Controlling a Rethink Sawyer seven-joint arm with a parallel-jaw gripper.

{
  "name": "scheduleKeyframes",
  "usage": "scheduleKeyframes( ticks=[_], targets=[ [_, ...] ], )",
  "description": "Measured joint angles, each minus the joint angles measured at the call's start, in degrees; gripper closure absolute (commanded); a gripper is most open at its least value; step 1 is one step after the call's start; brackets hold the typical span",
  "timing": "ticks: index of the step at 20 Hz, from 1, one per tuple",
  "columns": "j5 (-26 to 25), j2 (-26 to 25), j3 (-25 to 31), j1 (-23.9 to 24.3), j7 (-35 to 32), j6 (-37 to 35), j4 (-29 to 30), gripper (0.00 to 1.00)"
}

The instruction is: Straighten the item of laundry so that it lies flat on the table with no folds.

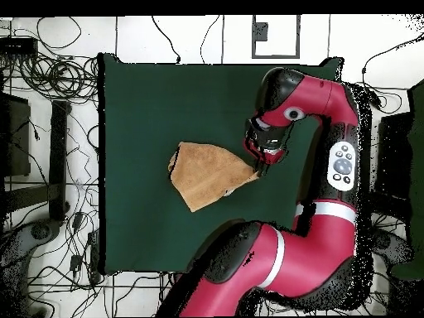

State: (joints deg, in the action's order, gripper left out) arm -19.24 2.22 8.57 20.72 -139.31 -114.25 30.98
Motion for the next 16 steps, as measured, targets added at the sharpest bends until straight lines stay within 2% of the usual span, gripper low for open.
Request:
scheduleKeyframes(
  ticks=[5, 8, 9, 10, 13, 16],
  targets=[
    [-4.9, -3.9, 1.1, 0.4, 2.9, 6.6, -6.5, 1.0],
    [-6.8, -5.8, 2.5, 0.8, 6.5, 13.9, -8.9, 1.0],
    [-7.4, -6.6, 3.2, 1.2, 9.0, 18.3, -9.7, 1.0],
    [-7.3, -6.6, 3.6, 1.6, 12.5, 21.8, -10.1, 1.0],
    [-6.9, -6.0, 3.7, 2.0, 16.7, 23.9, -10.1, 1.0],
    [-6.7, -5.3, 3.9, 2.5, 21.9, 29.4, -10.1, 1.0]
  ],
)
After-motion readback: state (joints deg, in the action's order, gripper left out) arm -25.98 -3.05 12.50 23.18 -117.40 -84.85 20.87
